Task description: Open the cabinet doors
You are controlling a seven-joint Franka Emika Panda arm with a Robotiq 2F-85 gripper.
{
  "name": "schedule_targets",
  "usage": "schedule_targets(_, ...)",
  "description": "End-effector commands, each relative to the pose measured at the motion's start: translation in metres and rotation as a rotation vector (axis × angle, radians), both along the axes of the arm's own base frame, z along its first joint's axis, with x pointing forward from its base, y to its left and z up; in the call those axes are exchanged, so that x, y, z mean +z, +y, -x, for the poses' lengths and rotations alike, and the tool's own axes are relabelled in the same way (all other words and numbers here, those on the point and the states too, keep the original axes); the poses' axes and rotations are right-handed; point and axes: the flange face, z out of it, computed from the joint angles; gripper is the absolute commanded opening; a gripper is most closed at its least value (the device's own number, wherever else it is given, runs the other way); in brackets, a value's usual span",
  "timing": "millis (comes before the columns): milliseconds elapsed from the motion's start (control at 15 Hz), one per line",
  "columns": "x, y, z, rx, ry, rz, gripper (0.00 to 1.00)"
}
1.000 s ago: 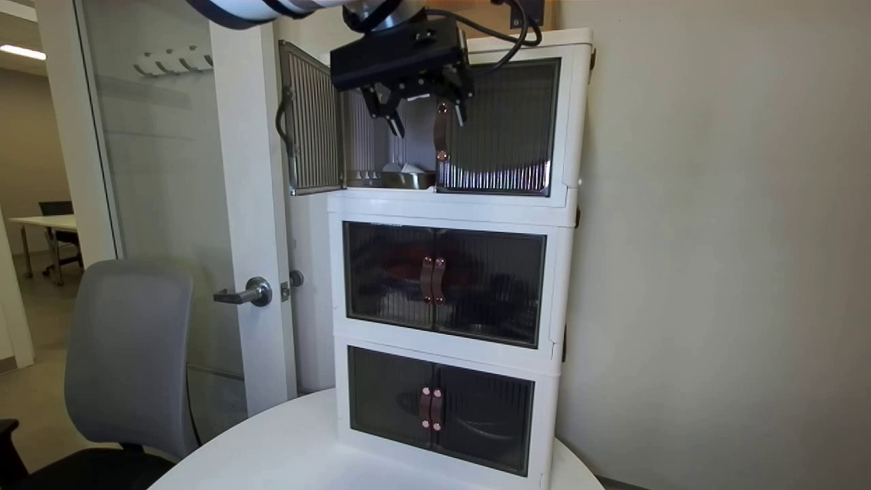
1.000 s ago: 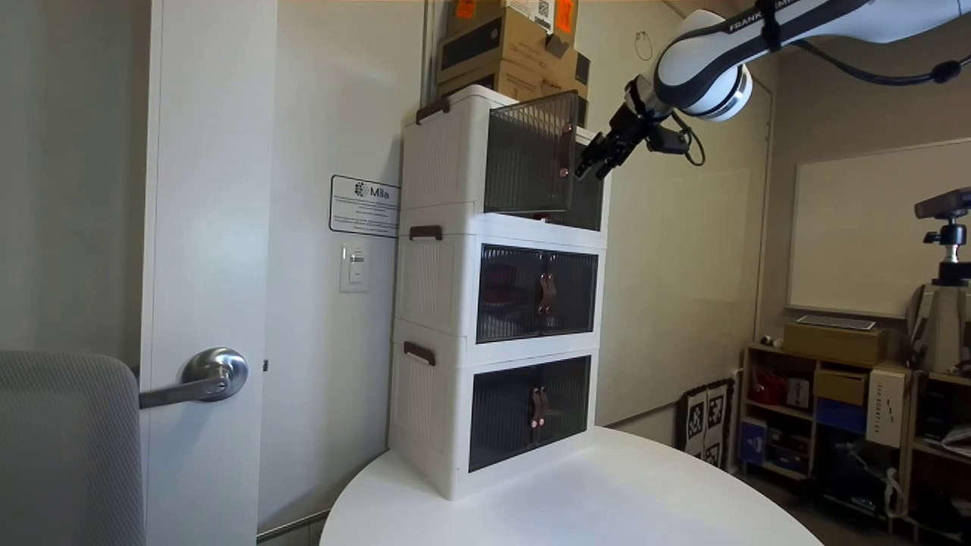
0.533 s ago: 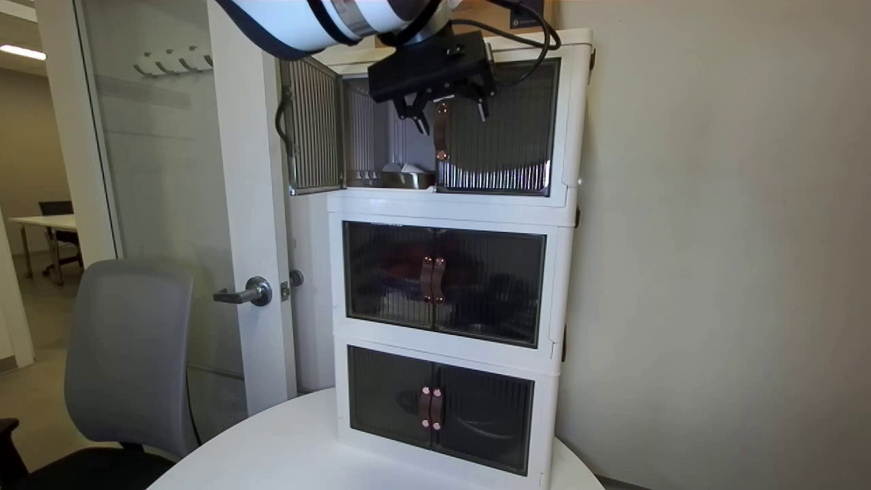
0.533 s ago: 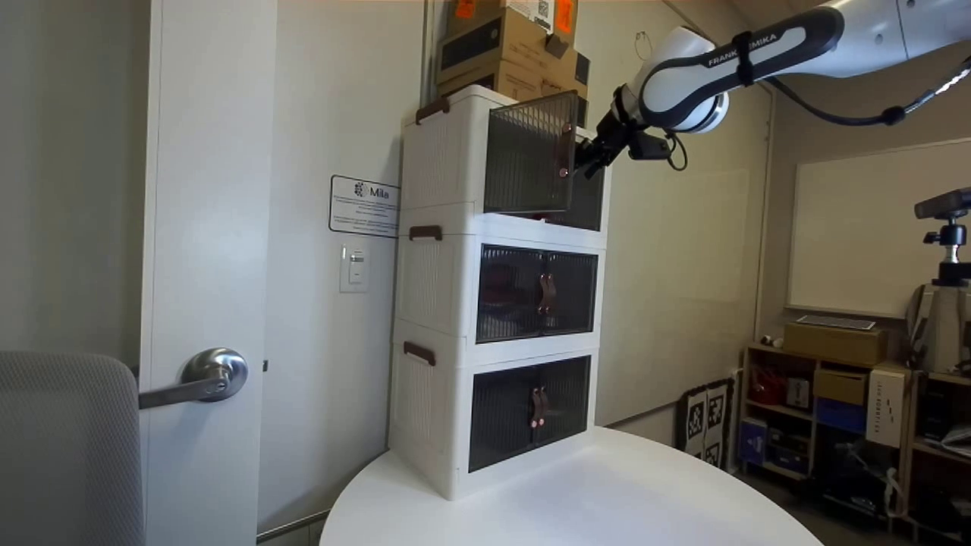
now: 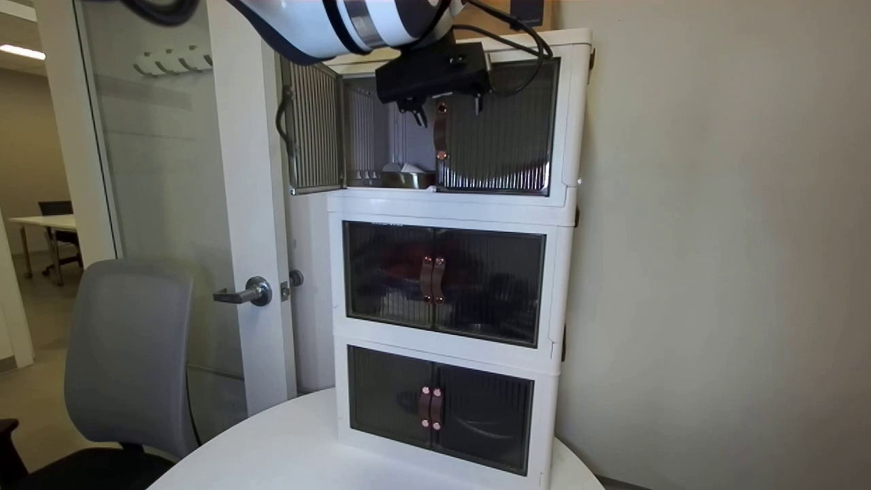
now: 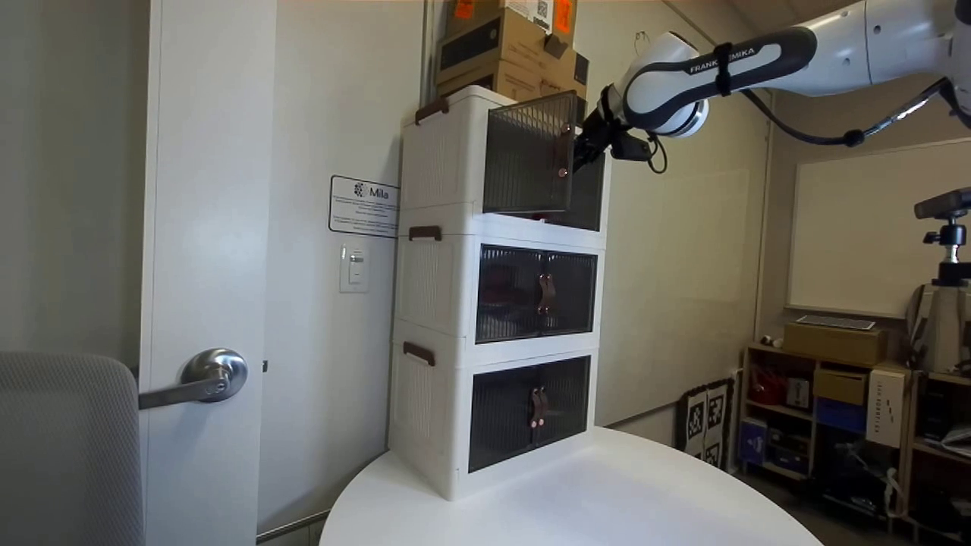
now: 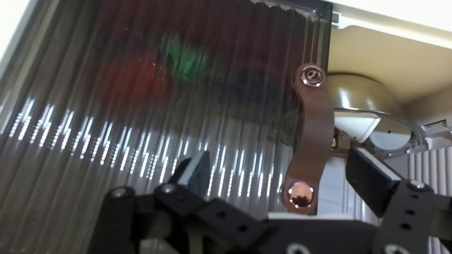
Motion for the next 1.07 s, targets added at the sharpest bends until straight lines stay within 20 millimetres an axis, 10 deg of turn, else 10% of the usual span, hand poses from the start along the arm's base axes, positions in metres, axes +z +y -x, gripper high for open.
schedule_targets(0, 0.002, 0.01, -0.01, 0.051, 0.0, -0.03, 0.99)
schedule_targets(533, -0.015, 0.049, -0.001, 0.162, 0.165, 0.004, 1.0)
schedule_targets(667, -0.015, 0.05, -0.001, 0.167, 0.17, 0.015, 0.74)
schedule_targets(1000, -0.011, 0.036, 0.002, 0.161, 0.152, 0.025, 0.48)
